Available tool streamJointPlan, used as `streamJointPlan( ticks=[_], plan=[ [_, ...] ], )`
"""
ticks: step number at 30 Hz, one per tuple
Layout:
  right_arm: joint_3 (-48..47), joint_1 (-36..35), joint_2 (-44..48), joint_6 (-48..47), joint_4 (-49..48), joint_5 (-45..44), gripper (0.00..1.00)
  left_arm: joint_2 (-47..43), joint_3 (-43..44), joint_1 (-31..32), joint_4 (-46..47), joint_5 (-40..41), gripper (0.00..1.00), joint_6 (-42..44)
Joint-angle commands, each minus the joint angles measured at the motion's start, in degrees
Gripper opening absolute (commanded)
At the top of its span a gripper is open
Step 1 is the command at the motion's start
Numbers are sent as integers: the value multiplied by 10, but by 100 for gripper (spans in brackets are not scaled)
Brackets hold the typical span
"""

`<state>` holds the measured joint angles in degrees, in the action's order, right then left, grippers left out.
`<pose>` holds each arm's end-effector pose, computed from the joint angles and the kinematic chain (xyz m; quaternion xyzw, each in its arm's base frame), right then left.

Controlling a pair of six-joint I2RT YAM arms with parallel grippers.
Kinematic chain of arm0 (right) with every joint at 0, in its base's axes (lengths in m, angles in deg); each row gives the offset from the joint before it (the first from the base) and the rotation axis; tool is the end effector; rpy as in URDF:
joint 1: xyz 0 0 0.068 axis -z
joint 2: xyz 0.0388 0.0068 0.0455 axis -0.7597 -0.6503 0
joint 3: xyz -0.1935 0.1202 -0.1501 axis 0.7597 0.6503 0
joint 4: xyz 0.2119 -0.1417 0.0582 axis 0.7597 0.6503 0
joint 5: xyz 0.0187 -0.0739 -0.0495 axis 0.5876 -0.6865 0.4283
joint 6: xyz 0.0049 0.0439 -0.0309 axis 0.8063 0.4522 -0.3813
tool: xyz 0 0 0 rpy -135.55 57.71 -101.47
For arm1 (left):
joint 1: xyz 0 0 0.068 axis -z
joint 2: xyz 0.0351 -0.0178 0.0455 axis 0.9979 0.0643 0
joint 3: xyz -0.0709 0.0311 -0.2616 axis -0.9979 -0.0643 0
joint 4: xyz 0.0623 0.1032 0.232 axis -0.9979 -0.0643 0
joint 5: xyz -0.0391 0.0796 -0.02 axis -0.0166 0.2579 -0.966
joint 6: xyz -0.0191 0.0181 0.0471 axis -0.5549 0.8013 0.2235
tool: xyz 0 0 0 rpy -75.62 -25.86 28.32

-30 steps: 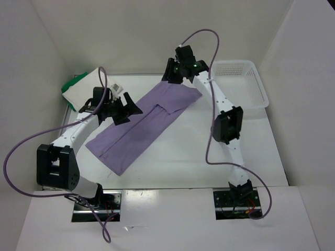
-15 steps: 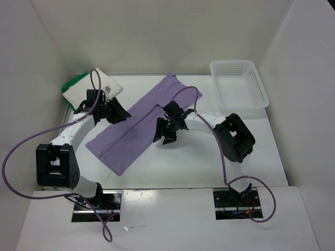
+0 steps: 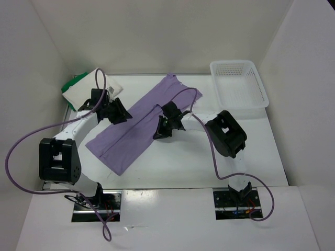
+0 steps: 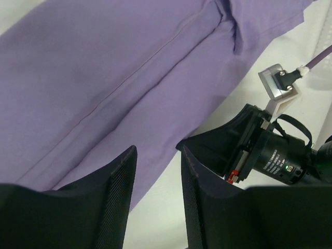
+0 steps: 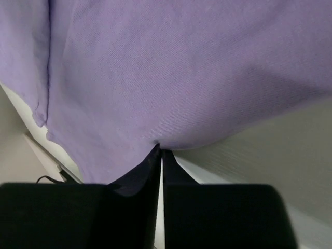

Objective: Fold and stack the t-shirts

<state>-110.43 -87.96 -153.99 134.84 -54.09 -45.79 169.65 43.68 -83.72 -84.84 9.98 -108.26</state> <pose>0.3294 0.2773 0.1295 0.0308 0.9389 0.3246 0.1106 0.3280 -0.0271 0.2441 -0.2083 0.8905 -0.2786 0.2932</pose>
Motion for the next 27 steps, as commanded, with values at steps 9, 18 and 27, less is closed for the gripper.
streamJointPlan(
  ticks=[9,18,27],
  plan=[
    [129,100,144,-155,146,-29,0,100,109,48,13,58,54,54],
    [134,187,207,-207,231,-24,30,247,228,71,30,49,66,60],
    [104,200,207,-196,198,12,42,452,426,76,18,-7,59,66]
  ],
)
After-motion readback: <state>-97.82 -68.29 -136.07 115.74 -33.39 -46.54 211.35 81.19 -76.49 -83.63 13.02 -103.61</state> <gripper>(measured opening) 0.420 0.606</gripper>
